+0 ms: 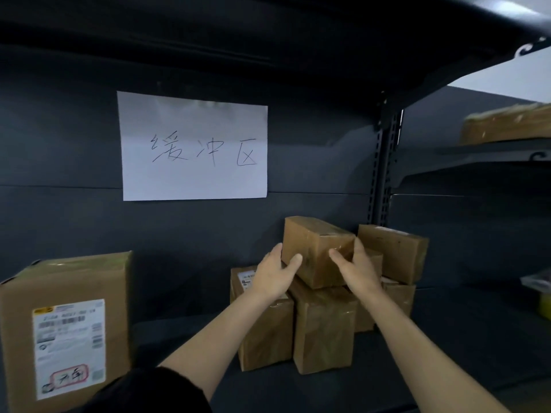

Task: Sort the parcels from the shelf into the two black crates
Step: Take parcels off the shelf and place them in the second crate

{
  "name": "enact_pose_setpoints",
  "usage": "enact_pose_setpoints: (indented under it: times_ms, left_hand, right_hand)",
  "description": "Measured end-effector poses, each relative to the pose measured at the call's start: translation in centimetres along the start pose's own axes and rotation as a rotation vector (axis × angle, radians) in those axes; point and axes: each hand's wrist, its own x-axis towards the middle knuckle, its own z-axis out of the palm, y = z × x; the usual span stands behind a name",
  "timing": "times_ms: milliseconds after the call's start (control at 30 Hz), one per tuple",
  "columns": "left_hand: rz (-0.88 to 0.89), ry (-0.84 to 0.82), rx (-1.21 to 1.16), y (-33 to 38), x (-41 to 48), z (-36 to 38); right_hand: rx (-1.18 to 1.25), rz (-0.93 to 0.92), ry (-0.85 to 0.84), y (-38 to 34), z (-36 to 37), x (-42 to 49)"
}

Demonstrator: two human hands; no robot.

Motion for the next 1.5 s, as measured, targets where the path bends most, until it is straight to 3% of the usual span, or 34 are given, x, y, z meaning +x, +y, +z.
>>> enact_pose_setpoints:
  times_ms: [133,367,500,600,700,767,867,933,1133,1500]
  left_hand:
    - [0.008,-0.054,-0.313,0.1,0.3,0.0]
    - [-0.11,0.075,-0.769,-2.4,-2.1,-3.0]
    - [-0.179,0.176,-0.793,-4.0,-4.0,-4.0]
    - [-0.275,0.213,-0.691,-5.1,-3.9,-5.1]
    - [-0.359,0.192,-0.607,-5.7,-3.2,-5.8]
    - [-0.383,0.187,-0.585,-5.6,-2.8,-6.2]
    - [-0.375,0.167,-0.582,-5.1,-2.5,-6.5]
    - [-0.369,0.138,-0.585,-4.5,-2.6,-6.5]
    - [-0.249,0.208,-0.61,-4.0,-4.1,-6.7]
    - [-0.104,0.21,-0.379,-5.7,-7.3,-8.5]
  right_hand:
    - [-0.03,-0.155,-0.022,-1.1,1.7,-0.9]
    - [-0.32,-0.563,-0.046,-3.5,5.8,-2.9]
    - [-0.63,-0.768,-0.09,-4.8,7.7,-3.8]
    - [-0.677,-0.823,-0.166,-4.4,8.6,-4.1]
    - [-0.383,-0.749,-0.047,-4.1,8.7,-3.8]
    - [-0.157,-0.524,0.089,-4.0,8.2,-3.0]
    - [0.047,-0.07,-0.036,-3.1,7.7,-1.7]
    - [0.117,0.052,-0.158,-2.4,7.9,-1.8]
    - [0.232,-0.051,-0.167,-1.6,7.9,-3.7]
    - [0.238,-0.27,-0.26,-0.9,8.7,-6.1]
